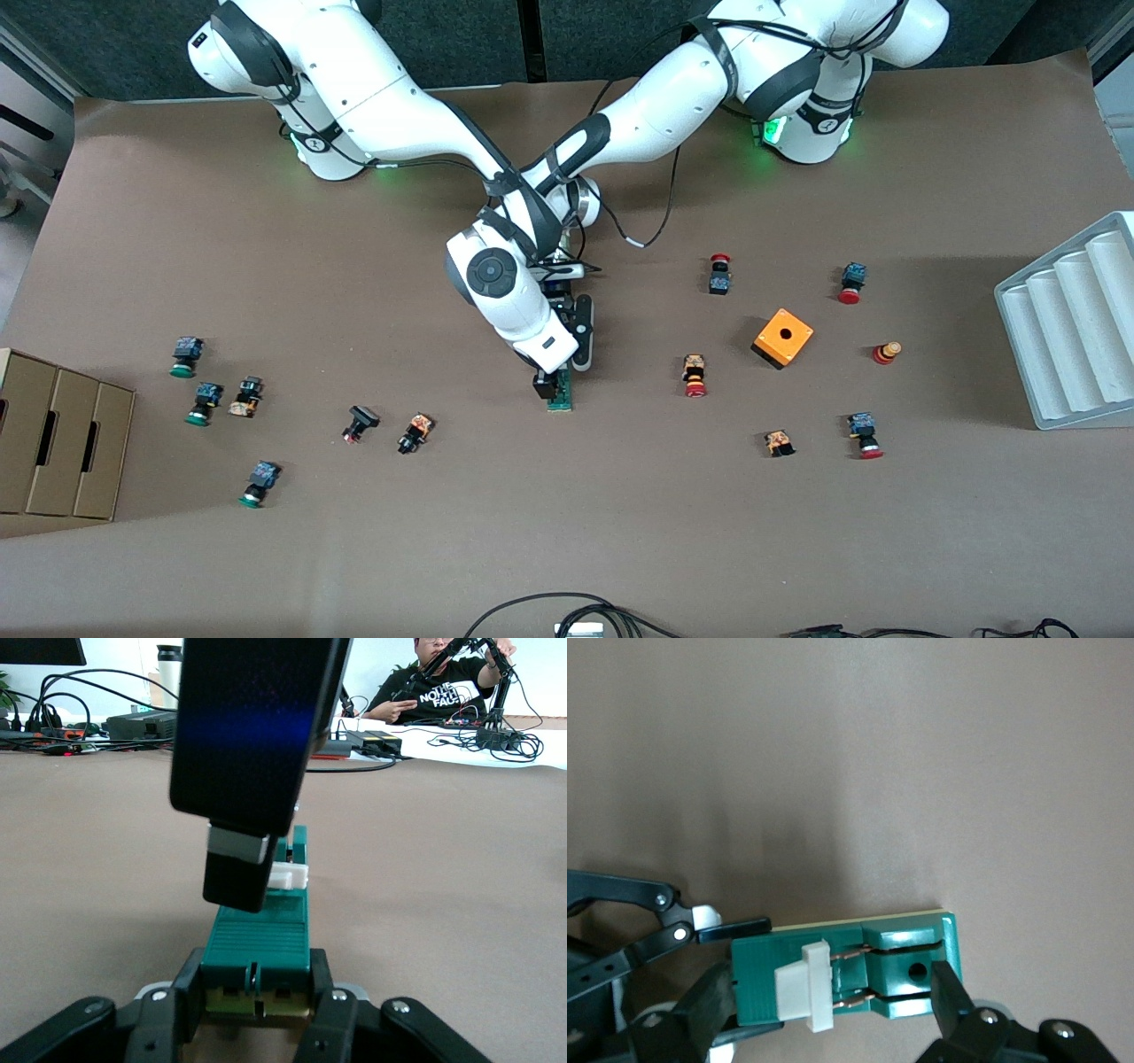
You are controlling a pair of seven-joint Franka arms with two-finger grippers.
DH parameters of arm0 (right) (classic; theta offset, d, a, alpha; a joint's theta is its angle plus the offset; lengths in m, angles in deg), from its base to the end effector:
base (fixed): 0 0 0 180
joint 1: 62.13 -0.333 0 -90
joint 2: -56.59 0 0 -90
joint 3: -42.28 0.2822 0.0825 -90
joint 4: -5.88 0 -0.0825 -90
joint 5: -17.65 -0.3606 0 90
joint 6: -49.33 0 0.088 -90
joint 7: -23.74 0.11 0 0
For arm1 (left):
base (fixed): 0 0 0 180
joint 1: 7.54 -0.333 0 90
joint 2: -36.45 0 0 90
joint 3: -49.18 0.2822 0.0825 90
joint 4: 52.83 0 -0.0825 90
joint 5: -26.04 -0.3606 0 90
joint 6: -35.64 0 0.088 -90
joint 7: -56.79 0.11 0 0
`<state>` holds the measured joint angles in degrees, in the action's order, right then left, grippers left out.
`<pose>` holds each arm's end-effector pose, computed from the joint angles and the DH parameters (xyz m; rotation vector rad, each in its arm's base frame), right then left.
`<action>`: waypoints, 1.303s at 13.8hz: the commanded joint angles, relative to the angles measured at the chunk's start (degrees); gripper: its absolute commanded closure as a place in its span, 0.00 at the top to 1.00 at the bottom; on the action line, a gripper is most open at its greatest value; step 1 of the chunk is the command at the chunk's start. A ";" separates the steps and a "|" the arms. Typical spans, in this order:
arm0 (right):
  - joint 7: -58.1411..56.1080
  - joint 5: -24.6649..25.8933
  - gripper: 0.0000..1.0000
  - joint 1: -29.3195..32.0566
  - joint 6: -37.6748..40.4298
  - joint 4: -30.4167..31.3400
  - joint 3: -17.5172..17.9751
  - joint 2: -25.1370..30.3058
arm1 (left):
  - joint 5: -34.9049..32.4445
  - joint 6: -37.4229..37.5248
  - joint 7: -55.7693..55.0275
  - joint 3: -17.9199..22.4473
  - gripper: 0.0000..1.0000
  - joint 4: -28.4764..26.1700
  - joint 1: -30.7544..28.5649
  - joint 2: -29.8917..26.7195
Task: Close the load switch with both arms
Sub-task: 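Close the right gripper around the white lever, then push the white lever along the switch with the right gripper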
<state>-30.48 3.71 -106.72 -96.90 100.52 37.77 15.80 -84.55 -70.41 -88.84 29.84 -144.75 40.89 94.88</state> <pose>0.5074 0.4310 0.2033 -2.2487 -2.0541 -0.3118 0.3208 -0.5336 0.0576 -2.5252 -0.1353 -1.8287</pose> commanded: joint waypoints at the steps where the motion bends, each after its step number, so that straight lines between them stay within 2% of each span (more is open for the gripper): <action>1: -0.54 -0.29 0.99 -0.50 -1.86 0.28 -0.50 -0.60 | 0.38 -1.17 -1.76 -0.17 0.27 -0.28 -0.09 1.60; 13: -0.54 -0.29 0.99 -0.50 -2.39 0.28 -1.29 -0.95 | 0.38 -1.17 -1.76 -0.17 0.27 -0.28 -0.09 1.69; 18: -1.06 -0.29 0.86 -0.50 -2.39 0.28 -1.29 -0.95 | 0.38 -1.17 -1.94 -0.17 0.27 -0.28 -0.09 1.60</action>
<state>-30.60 3.71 -106.72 -97.46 100.57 36.88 15.04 -84.55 -70.41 -88.84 29.84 -144.75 40.89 94.88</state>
